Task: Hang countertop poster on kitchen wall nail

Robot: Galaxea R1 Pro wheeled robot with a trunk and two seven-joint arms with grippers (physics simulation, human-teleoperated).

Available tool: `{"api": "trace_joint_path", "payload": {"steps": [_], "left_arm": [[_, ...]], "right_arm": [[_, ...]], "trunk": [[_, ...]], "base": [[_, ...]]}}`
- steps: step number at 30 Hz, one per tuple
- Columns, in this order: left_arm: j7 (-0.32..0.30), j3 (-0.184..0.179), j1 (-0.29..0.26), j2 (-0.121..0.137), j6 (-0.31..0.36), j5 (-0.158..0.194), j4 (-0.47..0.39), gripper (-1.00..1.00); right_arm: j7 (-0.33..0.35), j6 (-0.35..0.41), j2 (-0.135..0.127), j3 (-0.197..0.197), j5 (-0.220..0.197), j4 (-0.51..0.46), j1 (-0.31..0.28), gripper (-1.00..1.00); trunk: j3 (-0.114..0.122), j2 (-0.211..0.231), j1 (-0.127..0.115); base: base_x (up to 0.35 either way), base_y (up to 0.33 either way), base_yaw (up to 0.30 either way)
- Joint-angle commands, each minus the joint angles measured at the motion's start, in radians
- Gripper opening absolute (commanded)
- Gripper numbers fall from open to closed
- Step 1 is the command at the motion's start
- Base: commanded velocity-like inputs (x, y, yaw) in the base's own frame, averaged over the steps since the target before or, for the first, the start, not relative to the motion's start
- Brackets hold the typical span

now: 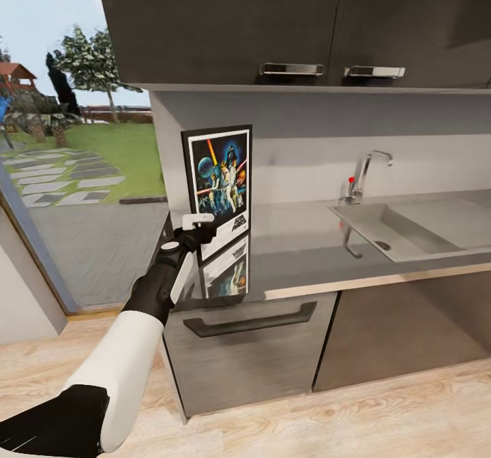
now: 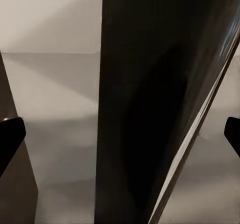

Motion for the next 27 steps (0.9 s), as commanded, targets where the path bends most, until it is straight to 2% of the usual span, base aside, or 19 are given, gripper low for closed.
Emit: {"api": "trace_joint_path", "payload": {"steps": [1, 2, 10, 16, 27], "left_arm": [[0.004, -0.001, 0.0, 0.0, 0.005, 0.0, -0.001, 1.0], [0.004, -0.001, 0.0, 0.0, 0.006, 0.0, 0.0, -1.0], [-0.002, -0.001, 0.0, 0.0, 0.007, 0.0, -0.001, -1.0], [-0.046, -0.001, 0.0, 0.0, 0.007, -0.001, -0.004, -1.0], [-0.053, -0.001, 0.0, -0.002, 0.007, -0.001, -0.01, -1.0]], "right_arm": [[-0.001, -0.003, 0.0, 0.0, 0.0, 0.001, -0.001, 1.0], [-0.001, -0.003, 0.0, 0.0, 0.0, 0.001, -0.001, 1.0], [-0.001, -0.003, 0.0, 0.0, 0.001, 0.001, -0.001, 1.0], [-0.001, -0.003, 0.0, 0.0, 0.0, 0.001, -0.001, 1.0], [-0.001, -0.003, 0.0, 0.0, 0.001, 0.001, -0.001, 1.0]], "trunk": [[-0.001, -0.001, 0.0], [-0.001, -0.001, 0.0], [-0.001, -0.001, 0.0], [-0.001, -0.001, 0.0], [-0.001, -0.001, 0.0]], "base": [[0.012, 0.0, 0.0], [0.008, 0.0, 0.0], [0.002, 0.0, 0.0], [0.0, 0.0, 0.0], [0.0, 0.0, 0.0]]}}
